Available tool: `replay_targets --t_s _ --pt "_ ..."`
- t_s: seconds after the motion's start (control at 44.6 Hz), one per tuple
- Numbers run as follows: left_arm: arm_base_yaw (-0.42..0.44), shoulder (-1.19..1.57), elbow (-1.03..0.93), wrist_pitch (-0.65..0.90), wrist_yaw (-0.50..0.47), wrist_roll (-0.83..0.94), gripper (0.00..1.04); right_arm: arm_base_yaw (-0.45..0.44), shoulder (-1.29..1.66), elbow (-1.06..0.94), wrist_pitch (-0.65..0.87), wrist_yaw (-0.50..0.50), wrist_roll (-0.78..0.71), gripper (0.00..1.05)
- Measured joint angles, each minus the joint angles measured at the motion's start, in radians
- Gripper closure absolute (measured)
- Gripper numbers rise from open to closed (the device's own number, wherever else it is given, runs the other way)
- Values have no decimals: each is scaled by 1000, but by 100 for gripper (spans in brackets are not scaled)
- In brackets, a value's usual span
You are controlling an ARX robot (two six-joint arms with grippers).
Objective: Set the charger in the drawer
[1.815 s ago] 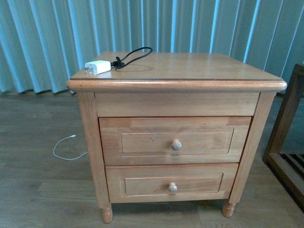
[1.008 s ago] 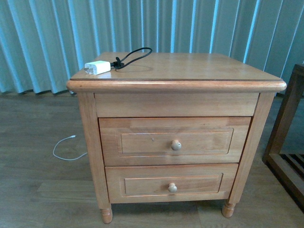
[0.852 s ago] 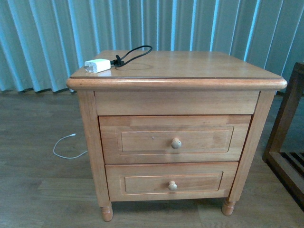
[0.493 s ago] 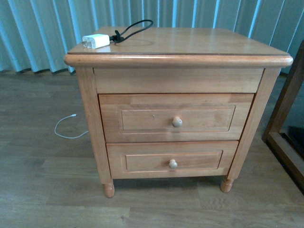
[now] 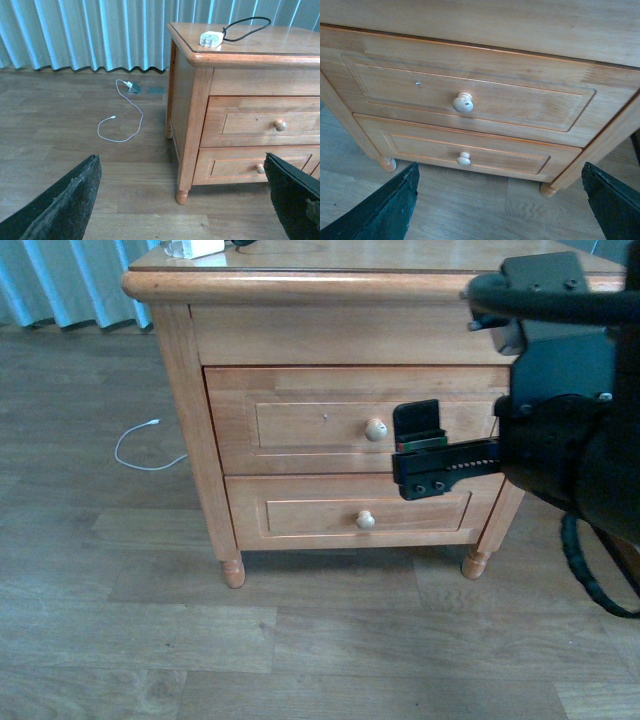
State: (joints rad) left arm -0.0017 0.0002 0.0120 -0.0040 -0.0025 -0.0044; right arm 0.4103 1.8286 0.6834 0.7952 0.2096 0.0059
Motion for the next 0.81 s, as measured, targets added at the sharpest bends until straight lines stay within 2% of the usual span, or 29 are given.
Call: replay_targets --t_s 0.426,0.807 --pt "0 0 0 0 0 0 6 14 342 308 13 64 -5 8" --pt "0 0 0 0 0 0 6 13 522 514 -23 88 5 8"
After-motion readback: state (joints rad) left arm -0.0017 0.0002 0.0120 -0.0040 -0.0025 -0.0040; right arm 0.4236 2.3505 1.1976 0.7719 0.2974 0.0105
